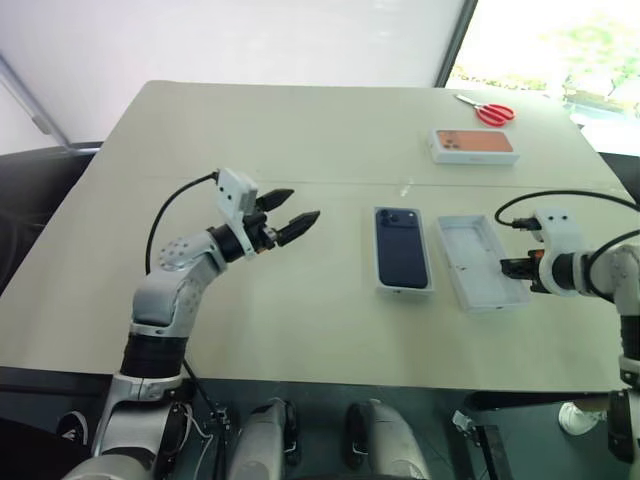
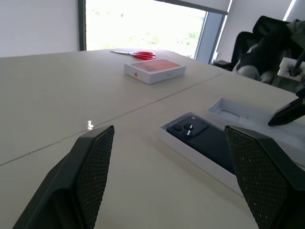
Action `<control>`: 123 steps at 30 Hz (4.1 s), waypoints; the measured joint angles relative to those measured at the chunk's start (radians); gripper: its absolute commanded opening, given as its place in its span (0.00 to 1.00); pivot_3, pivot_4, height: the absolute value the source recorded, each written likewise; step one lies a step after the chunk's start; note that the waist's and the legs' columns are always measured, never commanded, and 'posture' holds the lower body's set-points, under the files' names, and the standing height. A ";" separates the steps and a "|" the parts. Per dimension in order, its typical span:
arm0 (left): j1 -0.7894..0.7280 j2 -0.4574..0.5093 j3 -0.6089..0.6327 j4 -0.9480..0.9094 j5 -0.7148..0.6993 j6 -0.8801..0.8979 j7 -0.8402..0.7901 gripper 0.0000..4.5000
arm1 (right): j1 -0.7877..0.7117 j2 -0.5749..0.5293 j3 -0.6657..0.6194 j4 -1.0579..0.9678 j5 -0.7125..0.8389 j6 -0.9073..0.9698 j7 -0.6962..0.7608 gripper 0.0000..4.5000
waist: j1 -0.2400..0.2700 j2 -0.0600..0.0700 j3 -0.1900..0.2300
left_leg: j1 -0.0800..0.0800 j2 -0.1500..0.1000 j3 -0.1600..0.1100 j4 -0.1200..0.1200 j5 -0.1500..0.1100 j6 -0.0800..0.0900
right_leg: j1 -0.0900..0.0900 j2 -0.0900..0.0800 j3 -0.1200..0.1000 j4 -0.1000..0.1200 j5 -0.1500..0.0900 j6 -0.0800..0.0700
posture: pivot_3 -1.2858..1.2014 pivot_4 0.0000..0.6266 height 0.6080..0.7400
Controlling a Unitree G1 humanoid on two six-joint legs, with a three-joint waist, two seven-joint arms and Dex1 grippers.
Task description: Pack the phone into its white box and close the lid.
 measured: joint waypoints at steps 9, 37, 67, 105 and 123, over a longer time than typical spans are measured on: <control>0.007 0.016 0.000 -0.012 0.000 0.003 0.002 0.87 | -0.042 0.014 -0.041 0.083 -0.061 -0.083 -0.056 0.99 | -0.001 0.000 0.000 | 0.000 0.000 0.000 0.000 0.000 -0.001 | 0.000 0.000 0.000 0.000 0.000 0.000 | 0.52 0.24 0.99; 0.114 0.072 -0.093 -0.117 0.046 -0.125 -0.177 0.87 | -0.132 0.042 0.199 -0.146 0.054 0.141 0.057 0.88 | 0.000 0.001 0.000 | 0.000 -0.001 0.000 0.001 -0.001 0.001 | 0.000 -0.002 0.000 0.000 0.000 0.000 | 0.52 0.24 0.99; 0.109 0.064 -0.072 -0.098 0.052 -0.114 -0.098 0.87 | -0.511 0.545 -0.452 0.147 0.188 0.177 -0.153 0.01 | -0.002 0.001 0.000 | 0.000 0.001 0.000 0.001 0.000 -0.001 | 0.000 0.002 0.000 0.001 0.000 0.000 | 0.52 0.24 0.99; -0.018 -0.201 -0.154 0.257 0.184 -0.213 0.057 0.00 | -0.017 0.565 -0.087 0.077 1.551 -0.241 -0.929 0.00 | -0.003 0.002 0.000 | 0.000 0.002 0.000 0.001 -0.002 0.004 | 0.001 0.003 0.001 0.001 0.000 0.000 | 0.52 0.24 0.99; -0.078 -0.290 -0.169 0.386 0.245 -0.301 0.055 0.00 | -0.091 0.047 0.044 0.094 1.039 -0.314 -0.453 0.99 | 0.003 0.002 0.000 | 0.000 0.001 0.000 0.002 -0.004 0.008 | 0.001 0.003 0.001 0.000 0.000 0.000 | 0.52 0.24 0.99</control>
